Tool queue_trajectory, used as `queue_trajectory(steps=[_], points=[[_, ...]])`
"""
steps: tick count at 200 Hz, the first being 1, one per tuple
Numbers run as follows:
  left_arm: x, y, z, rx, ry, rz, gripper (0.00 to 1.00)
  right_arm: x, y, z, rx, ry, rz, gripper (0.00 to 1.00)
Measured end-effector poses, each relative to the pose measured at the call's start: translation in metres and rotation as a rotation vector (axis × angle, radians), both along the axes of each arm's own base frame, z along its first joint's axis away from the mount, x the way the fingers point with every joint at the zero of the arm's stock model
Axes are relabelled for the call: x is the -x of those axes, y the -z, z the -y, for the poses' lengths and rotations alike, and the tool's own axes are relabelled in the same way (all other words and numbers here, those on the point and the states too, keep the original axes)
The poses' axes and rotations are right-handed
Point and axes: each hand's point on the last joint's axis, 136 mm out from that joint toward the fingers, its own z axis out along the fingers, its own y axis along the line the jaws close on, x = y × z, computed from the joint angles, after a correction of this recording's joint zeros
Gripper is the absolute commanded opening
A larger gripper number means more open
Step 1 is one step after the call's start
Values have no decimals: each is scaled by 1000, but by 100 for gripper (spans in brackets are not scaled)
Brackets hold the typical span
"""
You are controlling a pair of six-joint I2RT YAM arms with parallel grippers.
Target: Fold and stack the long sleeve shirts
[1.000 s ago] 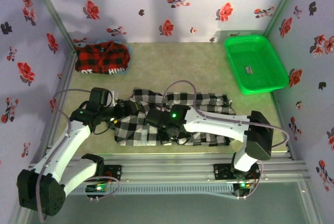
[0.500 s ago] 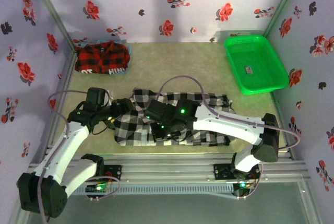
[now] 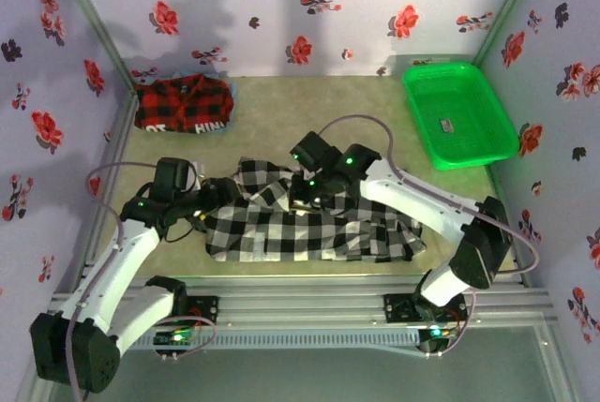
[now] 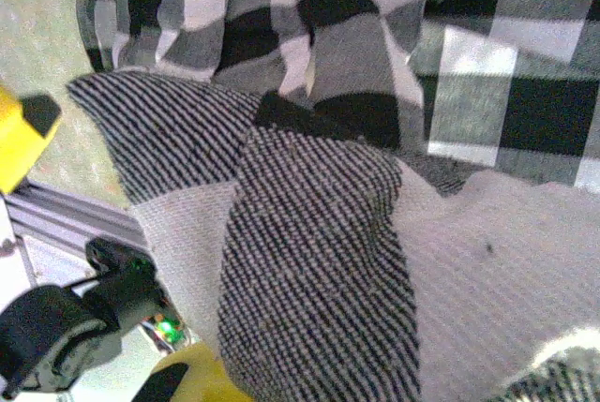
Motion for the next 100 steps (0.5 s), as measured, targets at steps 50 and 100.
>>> queue_trajectory(steps=[50, 100], points=[[-2, -2, 29, 41, 91, 20, 55, -56, 57, 12, 40, 38, -98, 12], [-5, 30, 74, 32, 200, -56, 40, -141, 95, 33, 39, 76, -151, 14]])
